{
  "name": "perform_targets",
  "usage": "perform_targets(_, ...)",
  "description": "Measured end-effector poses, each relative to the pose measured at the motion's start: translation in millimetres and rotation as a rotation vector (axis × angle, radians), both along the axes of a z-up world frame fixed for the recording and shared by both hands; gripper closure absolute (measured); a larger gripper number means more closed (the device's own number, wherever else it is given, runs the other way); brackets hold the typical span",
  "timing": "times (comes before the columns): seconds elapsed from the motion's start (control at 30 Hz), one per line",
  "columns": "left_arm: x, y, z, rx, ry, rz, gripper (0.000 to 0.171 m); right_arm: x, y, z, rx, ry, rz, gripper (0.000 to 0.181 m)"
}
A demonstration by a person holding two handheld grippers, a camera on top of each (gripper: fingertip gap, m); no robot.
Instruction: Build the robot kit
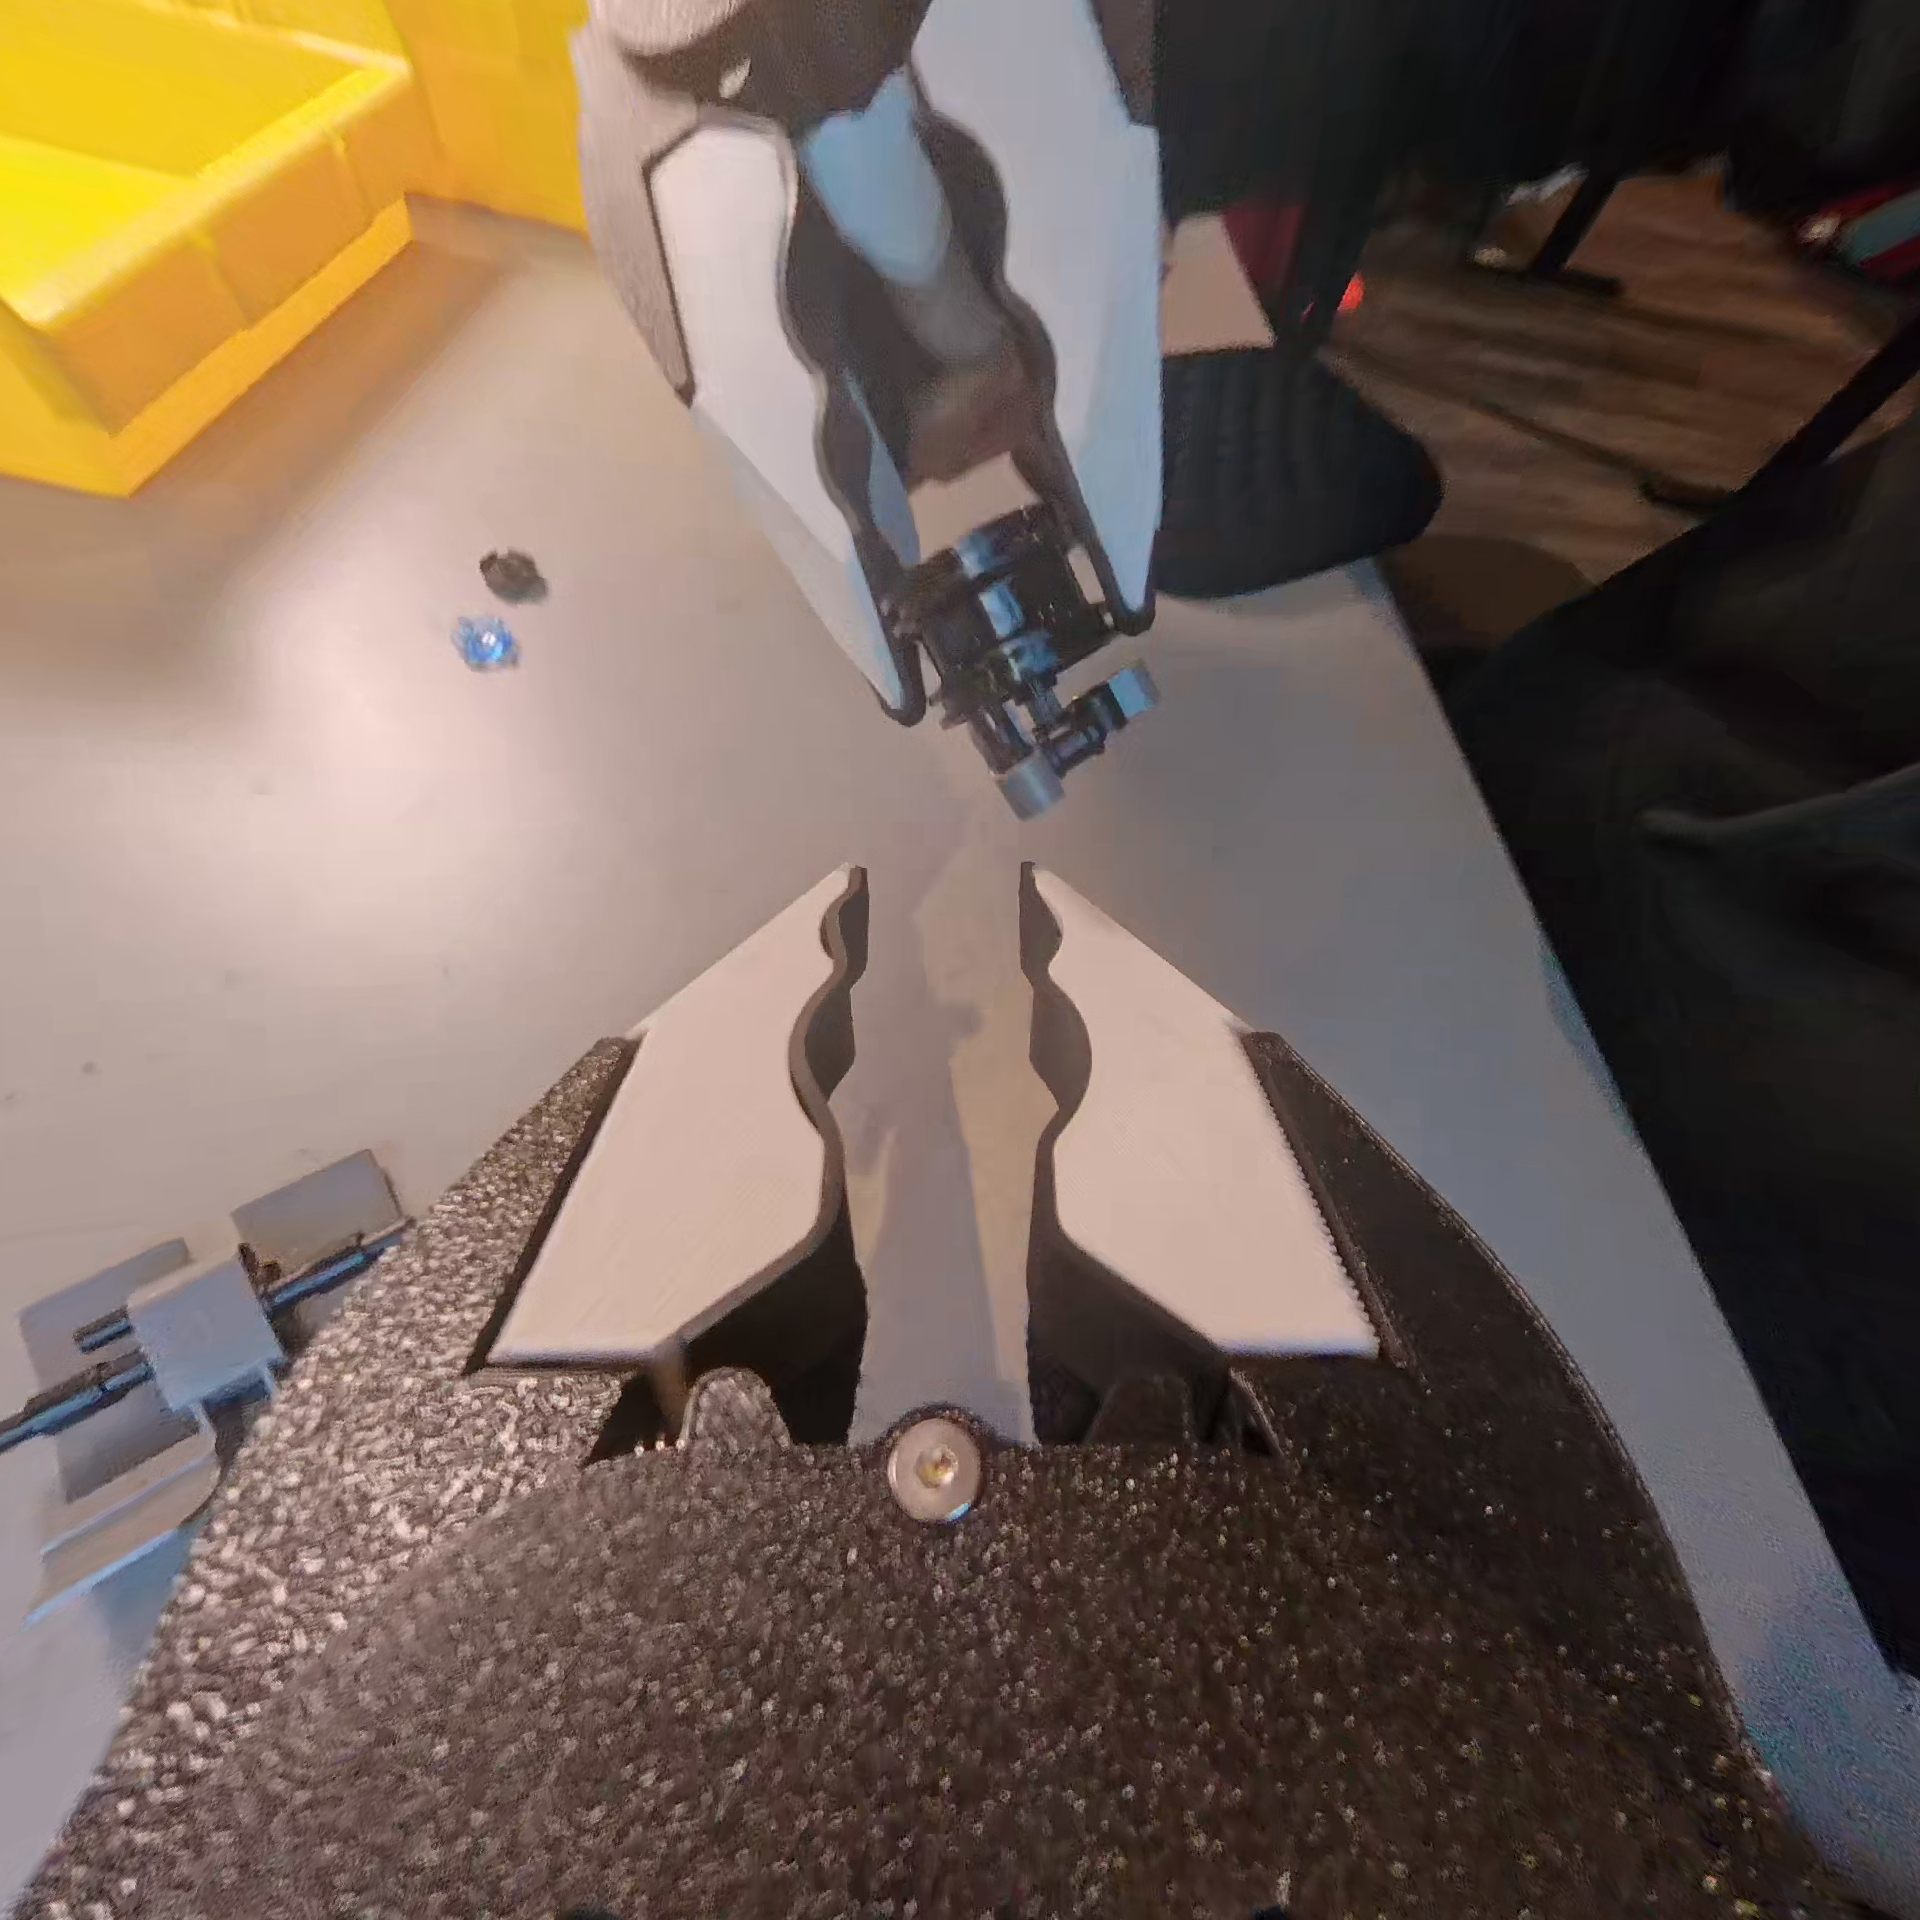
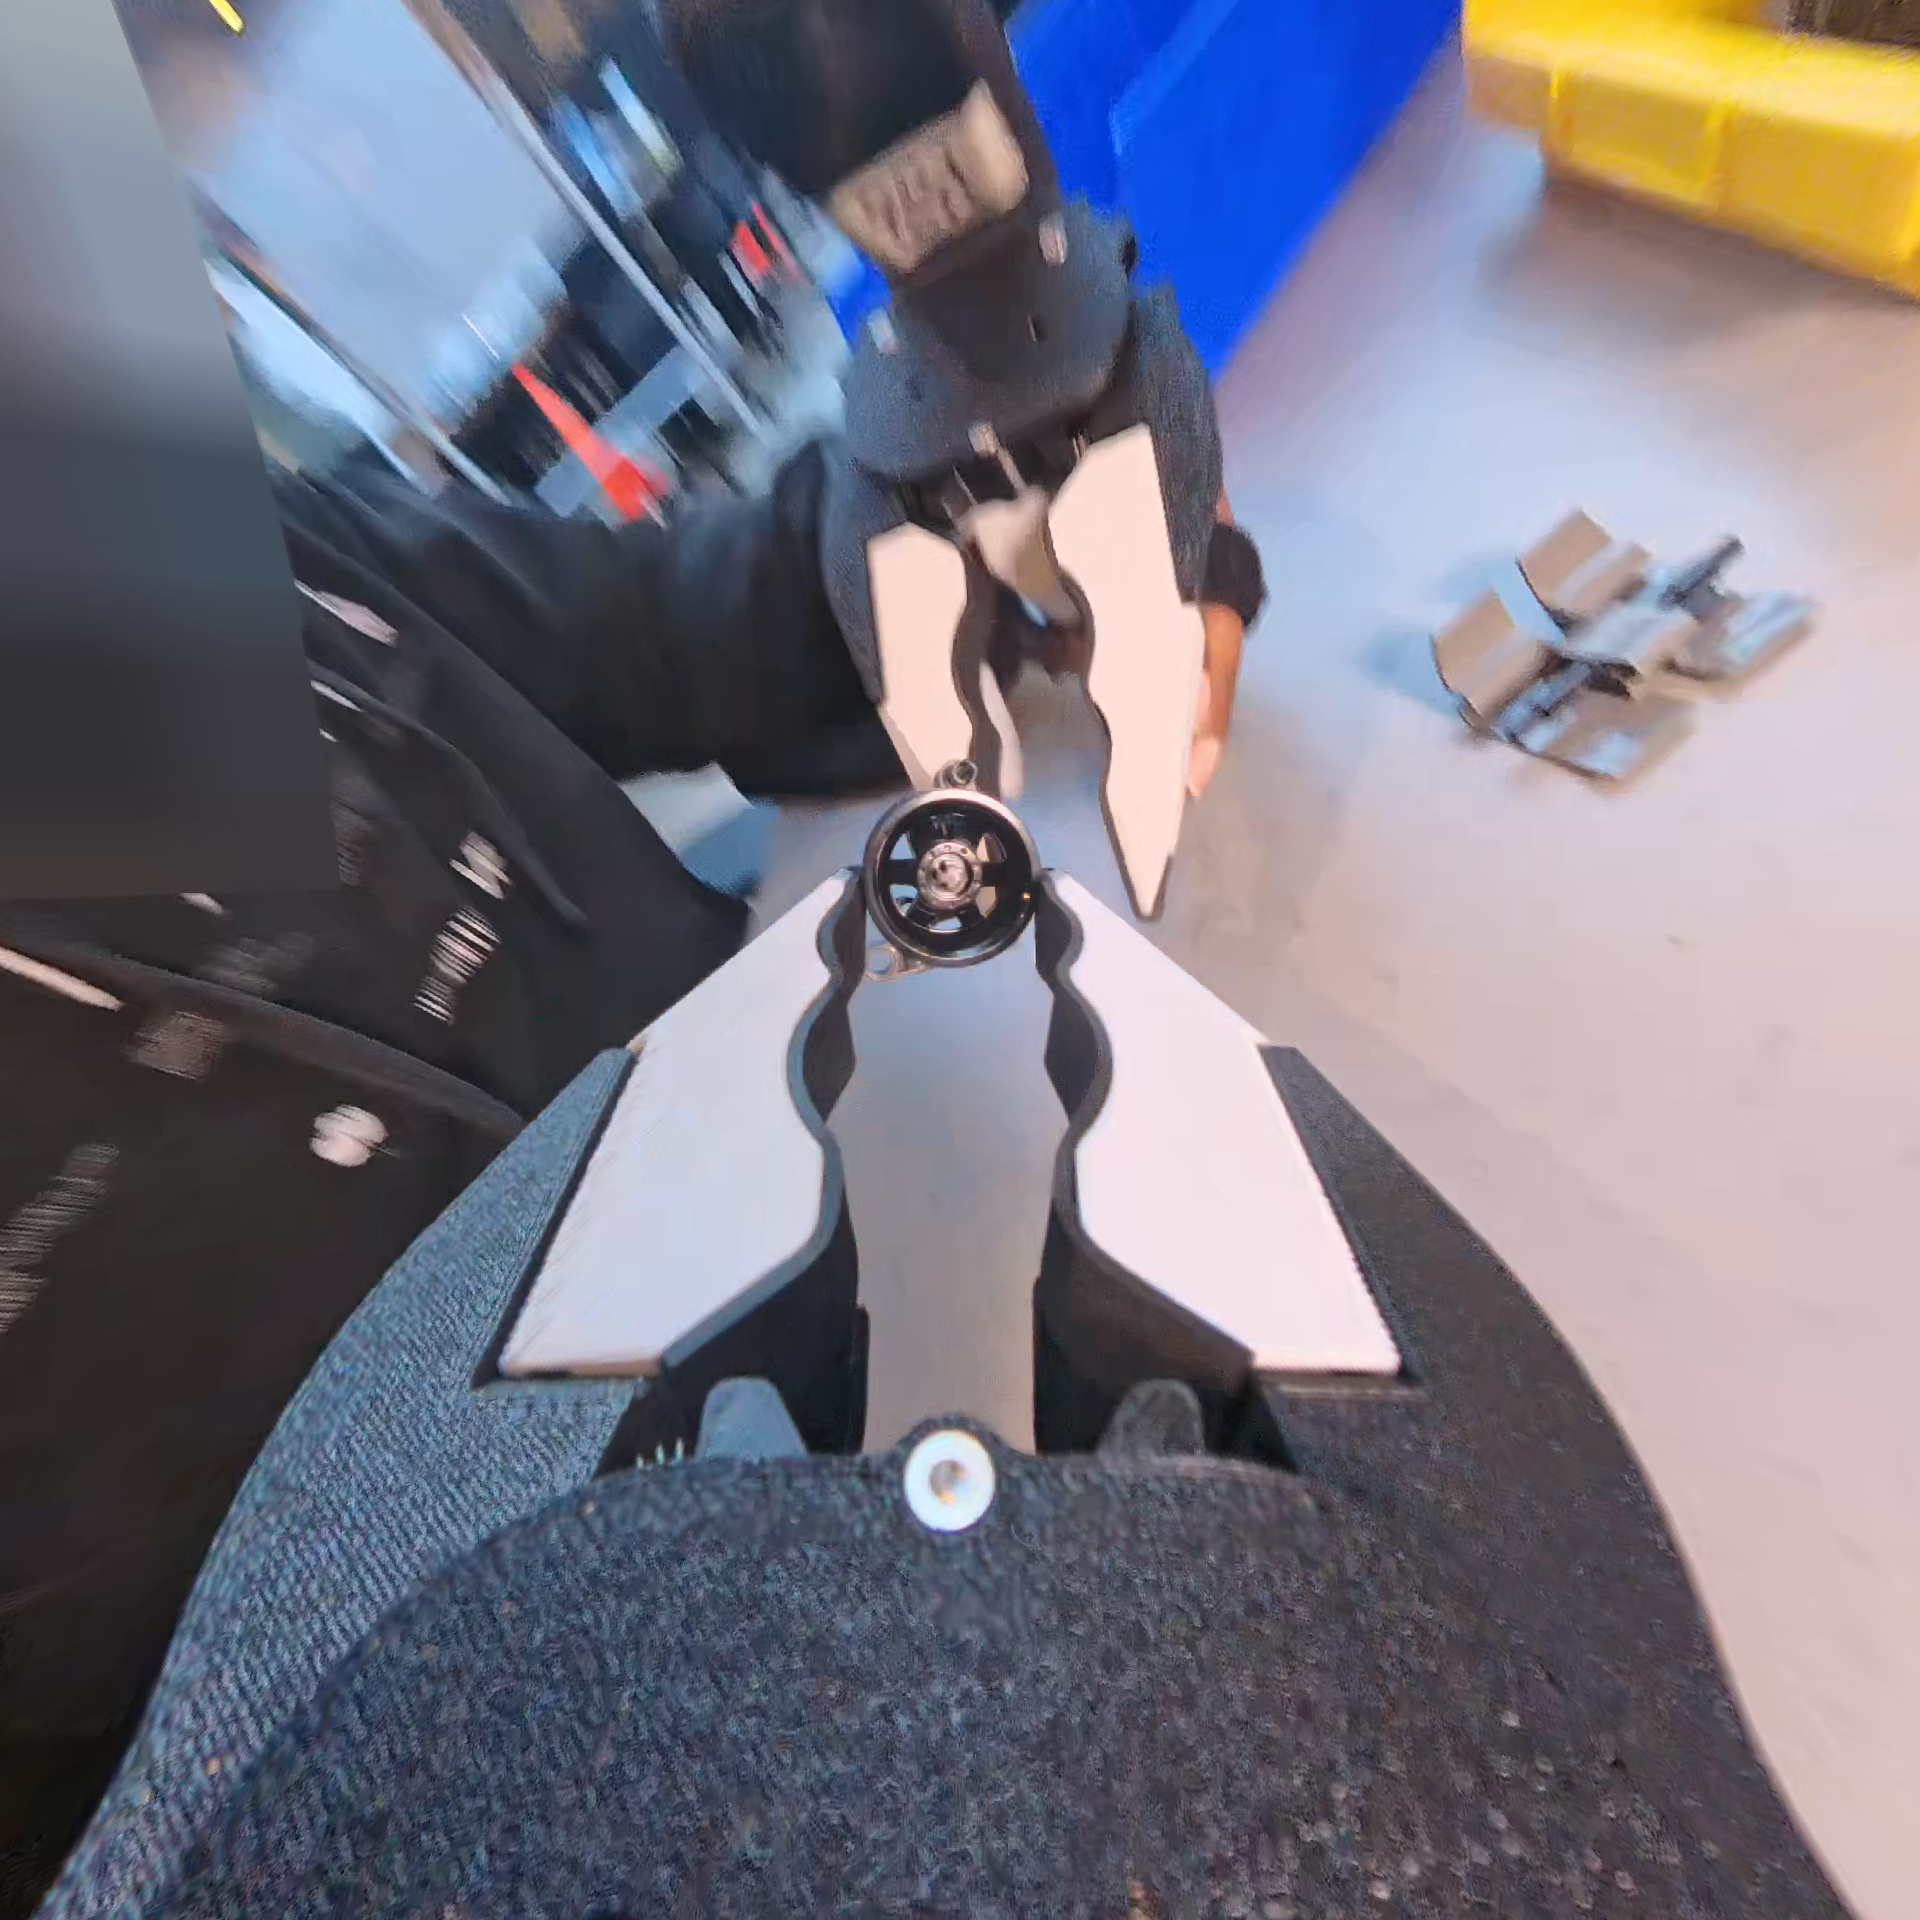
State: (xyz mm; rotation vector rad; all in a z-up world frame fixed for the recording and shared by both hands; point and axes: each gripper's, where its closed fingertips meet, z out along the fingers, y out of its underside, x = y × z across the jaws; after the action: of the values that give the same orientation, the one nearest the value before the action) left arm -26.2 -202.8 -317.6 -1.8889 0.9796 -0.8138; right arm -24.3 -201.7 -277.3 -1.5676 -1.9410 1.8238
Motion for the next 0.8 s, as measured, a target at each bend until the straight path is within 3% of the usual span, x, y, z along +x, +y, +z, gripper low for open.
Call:
perform_targets(0.07,5,-3,17,0.033,-0.078,-0.017,0.145,0,-1,19,-0.168,0.070,-0.012,0.148)
perform_targets(0.2,10,-9,41,0.093,-0.169,-0.029,0.147,0,-3,33,-0.256,0.145,-0.017,0.148)
perform_targets(0.33,12,-14,55,0.122,-0.222,-0.038,0.149,0,-5,31,-0.219,0.152,-0.014,0.148)
perform_targets(0.8,-4,1,62,0.147,-0.242,0.075,0.148,-2,10,7,0.066,0.155,-0.063,0.149)
